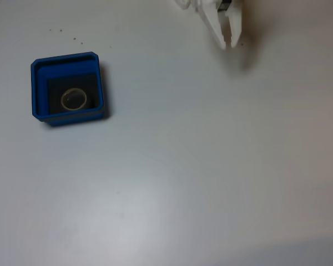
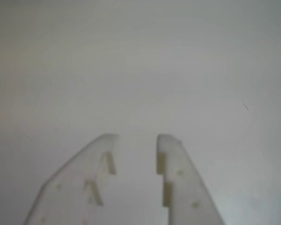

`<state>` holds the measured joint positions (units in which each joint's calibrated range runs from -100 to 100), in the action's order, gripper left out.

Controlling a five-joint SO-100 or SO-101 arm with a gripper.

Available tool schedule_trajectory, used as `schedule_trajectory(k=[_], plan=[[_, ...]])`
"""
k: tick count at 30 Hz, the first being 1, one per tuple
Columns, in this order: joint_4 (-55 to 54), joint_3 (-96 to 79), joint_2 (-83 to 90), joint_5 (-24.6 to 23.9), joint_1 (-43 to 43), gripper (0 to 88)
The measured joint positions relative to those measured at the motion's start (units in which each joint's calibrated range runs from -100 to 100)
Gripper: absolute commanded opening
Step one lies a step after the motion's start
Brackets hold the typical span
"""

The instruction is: Pick the black tape roll and drop it in the blue box

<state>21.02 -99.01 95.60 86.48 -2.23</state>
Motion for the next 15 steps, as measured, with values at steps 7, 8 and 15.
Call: schedule_trajectory(k=[7, 8, 15], plan=[[-3.78, 0.00, 0.00, 0.00, 0.00, 1.5], [-4.11, 0.00, 0.00, 0.00, 0.00, 1.5], [-4.43, 0.00, 0.00, 0.00, 0.00, 1.5]])
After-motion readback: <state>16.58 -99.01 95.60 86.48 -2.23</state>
